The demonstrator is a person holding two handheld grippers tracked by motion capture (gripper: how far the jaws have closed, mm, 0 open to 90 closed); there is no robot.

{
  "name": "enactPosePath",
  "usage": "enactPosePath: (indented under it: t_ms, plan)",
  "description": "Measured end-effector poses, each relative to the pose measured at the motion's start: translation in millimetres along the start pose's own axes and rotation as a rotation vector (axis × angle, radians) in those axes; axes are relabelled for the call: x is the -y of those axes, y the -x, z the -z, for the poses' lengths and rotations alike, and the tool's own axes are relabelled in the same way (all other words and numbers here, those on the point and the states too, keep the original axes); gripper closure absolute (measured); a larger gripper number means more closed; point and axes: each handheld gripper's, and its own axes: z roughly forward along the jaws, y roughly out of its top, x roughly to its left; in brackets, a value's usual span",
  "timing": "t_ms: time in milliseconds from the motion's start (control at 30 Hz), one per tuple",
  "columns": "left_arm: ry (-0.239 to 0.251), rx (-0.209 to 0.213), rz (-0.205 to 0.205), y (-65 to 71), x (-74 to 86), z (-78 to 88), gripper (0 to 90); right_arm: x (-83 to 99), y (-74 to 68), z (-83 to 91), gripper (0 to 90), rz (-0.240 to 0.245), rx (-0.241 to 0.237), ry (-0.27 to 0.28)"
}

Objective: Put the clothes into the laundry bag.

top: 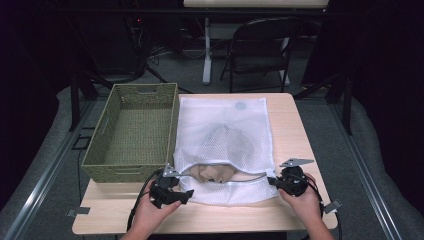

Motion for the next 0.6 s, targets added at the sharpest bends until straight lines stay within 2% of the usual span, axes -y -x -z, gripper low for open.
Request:
enactPosePath:
  t_ms: [167,300,333,467,600]
  plan:
    - [-0.015,-0.018,0.033,-3.7,6.7,-0.5,27.8,-5.1,3.5,-3.8,86.9,-0.001,-0.007,-0.008]
    - [-0.029,-0.016,0.049,-7.9,10.5,-3.4,26.3,-8.1,3.3,-7.3,86.8,0.003,-0.01,-0.017]
    - [-0.027,-0.011,0.067,-9.0,11.2,-5.8,26.3,-8.7,2.9,-7.7,86.8,0.009,0.0,-0.019]
    - [-0.034,0.009,0.086,-12.2,8.2,-13.4,26.4,-9.1,2.5,-8.5,86.8,0.014,0.001,-0.027]
    - [-0.035,0.012,0.081,-11.0,3.5,-20.3,26.3,-8.0,2.1,-6.9,86.8,0.015,-0.007,-0.023]
